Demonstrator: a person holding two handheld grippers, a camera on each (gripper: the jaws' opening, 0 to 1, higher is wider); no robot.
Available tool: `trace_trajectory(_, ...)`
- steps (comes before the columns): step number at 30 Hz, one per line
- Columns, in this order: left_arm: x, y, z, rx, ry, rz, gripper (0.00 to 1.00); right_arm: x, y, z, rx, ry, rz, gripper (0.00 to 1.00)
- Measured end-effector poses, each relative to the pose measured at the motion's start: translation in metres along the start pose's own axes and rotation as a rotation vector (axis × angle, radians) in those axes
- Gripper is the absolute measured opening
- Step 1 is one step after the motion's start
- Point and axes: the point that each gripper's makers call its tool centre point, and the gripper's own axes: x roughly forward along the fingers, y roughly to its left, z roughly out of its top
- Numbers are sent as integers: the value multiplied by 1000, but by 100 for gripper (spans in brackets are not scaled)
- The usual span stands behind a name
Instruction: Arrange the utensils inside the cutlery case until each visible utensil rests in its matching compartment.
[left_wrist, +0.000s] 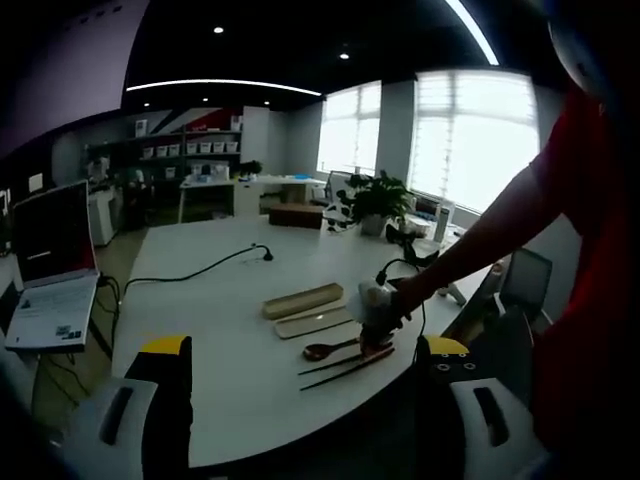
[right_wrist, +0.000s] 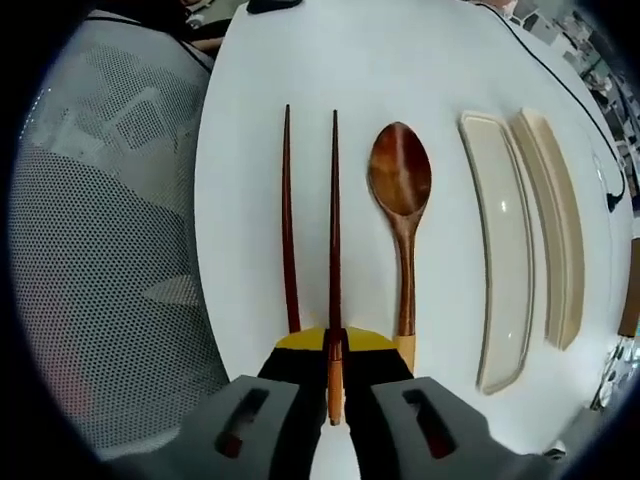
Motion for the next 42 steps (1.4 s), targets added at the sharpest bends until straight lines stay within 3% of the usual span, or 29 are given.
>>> trace_trajectory(4, 0, -1, -1, -3, -2, -2, 95, 0, -1, 1, 18, 16, 3, 1)
trace_trajectory(8, 0, -2, 2, -1, -9, -2, 95, -1, 0, 0, -18, 34, 8, 1)
trace_trajectory(20, -5, -2, 7, 15, -23, 5, 95, -9, 1, 2, -51, 11, 6, 0)
trace_trajectory(26, -5, -4, 7, 17, -25, 3, 95, -16, -2, 3, -19, -15, 8, 0)
trace_trajectory(42, -3, -9, 8, 28, -28, -13, 93, -30, -7, -7, 2, -2, 12, 0)
